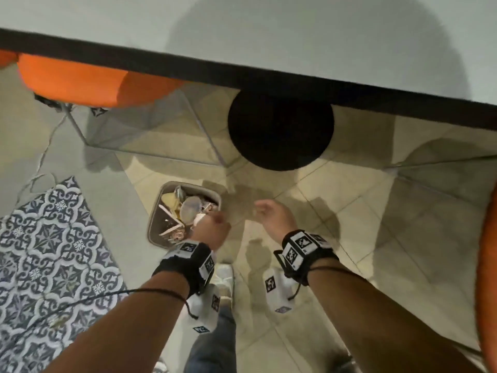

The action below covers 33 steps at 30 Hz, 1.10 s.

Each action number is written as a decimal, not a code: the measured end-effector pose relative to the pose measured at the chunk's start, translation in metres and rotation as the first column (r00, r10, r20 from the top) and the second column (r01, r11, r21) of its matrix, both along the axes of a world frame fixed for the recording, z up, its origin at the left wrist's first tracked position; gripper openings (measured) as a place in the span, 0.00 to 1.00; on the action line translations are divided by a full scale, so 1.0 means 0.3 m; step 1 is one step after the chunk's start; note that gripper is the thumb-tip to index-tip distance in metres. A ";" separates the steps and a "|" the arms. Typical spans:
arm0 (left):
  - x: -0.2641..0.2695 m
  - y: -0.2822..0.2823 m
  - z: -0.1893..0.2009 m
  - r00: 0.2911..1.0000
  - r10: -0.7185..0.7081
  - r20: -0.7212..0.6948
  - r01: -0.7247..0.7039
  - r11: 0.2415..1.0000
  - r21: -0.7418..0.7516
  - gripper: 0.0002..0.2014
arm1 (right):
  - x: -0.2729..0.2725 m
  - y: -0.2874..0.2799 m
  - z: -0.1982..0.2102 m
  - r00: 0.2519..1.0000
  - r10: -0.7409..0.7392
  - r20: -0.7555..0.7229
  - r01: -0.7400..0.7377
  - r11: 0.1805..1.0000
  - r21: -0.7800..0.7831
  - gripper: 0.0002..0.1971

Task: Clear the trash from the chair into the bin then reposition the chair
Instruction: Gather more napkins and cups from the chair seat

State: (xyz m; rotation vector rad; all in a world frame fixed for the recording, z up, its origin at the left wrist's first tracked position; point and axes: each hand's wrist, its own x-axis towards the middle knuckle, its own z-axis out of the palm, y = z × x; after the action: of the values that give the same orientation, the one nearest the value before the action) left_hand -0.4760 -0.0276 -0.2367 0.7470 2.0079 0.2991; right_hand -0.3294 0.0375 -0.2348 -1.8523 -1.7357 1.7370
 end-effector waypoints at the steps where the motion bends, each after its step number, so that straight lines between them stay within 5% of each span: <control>1: 0.097 0.023 0.035 1.000 -0.017 0.014 0.016 0.998 0.056 0.17 | 0.095 0.010 0.034 0.998 -0.068 -0.020 0.068 0.997 0.029 0.14; 11: 1.292 0.230 0.308 0.900 -0.363 0.242 0.271 0.899 0.343 0.06 | 1.295 0.015 0.333 0.876 -0.477 -0.070 0.473 0.824 0.313 0.12; 16: 1.729 0.258 0.370 0.864 -0.469 0.186 0.356 0.828 0.433 0.05 | 1.771 -0.043 0.438 0.727 -0.686 0.038 0.551 0.615 0.565 0.07; 19: 1.894 0.290 0.368 0.807 -0.589 0.049 0.499 0.725 0.475 0.10 | 1.986 -0.070 0.397 0.596 -0.794 0.121 0.494 0.481 0.725 0.22; 23: 2.020 0.405 0.314 0.730 -0.677 -0.094 0.638 0.626 0.448 0.35 | 2.172 -0.070 0.344 0.465 -0.818 0.338 0.519 0.561 0.645 0.51; 26: 2.098 0.515 0.256 0.568 -0.780 -0.263 0.809 0.470 0.353 0.47 | 2.232 -0.057 0.316 0.490 -0.764 0.421 0.546 0.645 0.534 0.58; 28: 2.158 0.580 0.249 0.365 -0.855 -0.368 0.930 0.320 0.178 0.51 | 2.248 -0.036 0.303 0.506 -0.715 0.483 0.560 0.698 0.446 0.62; 31: 2.189 0.630 0.252 0.087 -0.913 -0.400 0.981 0.148 -0.125 0.47 | 2.236 -0.008 0.283 0.532 -0.643 0.552 0.550 0.757 0.352 0.66; 33: 2.189 0.642 0.246 0.023 -0.908 -0.418 0.984 0.094 -0.149 0.39 | 2.224 0.009 0.268 0.524 -0.648 0.553 0.564 0.750 0.345 0.65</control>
State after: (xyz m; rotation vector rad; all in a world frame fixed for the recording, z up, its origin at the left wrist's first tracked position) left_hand 0.1808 0.1650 -0.1629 2.3034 1.2885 -0.5977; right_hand 0.3377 0.0403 -0.1543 -2.7433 -0.9859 0.7212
